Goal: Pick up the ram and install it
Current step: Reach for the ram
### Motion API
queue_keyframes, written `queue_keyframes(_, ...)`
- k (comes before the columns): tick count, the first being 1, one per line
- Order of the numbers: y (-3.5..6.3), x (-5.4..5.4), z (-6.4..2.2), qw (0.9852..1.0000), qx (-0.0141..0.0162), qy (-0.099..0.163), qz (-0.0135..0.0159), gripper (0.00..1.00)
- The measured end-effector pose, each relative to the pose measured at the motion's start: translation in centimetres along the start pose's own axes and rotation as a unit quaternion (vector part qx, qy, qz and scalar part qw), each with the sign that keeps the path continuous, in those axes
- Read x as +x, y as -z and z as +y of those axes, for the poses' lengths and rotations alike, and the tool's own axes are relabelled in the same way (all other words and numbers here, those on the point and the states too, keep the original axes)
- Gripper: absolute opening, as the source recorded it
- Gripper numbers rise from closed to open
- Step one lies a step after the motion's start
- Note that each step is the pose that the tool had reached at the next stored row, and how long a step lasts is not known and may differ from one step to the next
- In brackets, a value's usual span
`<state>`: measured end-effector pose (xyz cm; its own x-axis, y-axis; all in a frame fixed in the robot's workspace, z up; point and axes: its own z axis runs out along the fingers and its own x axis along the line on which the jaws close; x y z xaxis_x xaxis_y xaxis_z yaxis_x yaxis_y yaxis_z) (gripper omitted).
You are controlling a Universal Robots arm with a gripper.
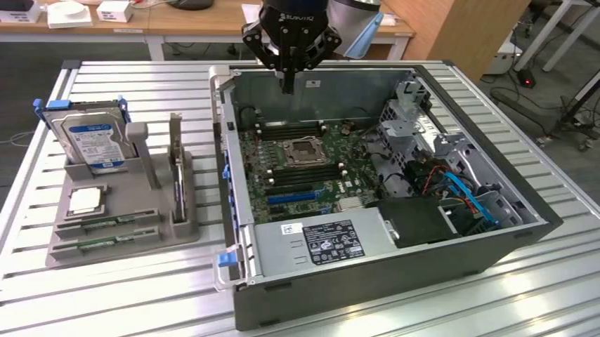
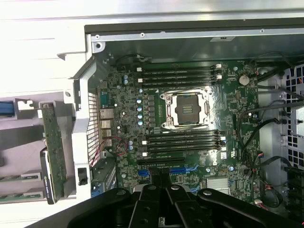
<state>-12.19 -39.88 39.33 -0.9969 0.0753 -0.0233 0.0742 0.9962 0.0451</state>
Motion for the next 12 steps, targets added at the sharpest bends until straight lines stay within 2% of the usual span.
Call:
queue_keyframes(3, 0.02, 0.2, -0.02, 1.0, 0.0001, 0.0, 0.0, 0.09)
queue_keyframes(12, 0.04, 1.7, -0.13, 1.0, -0.0001, 0.0, -0.0002, 0.09)
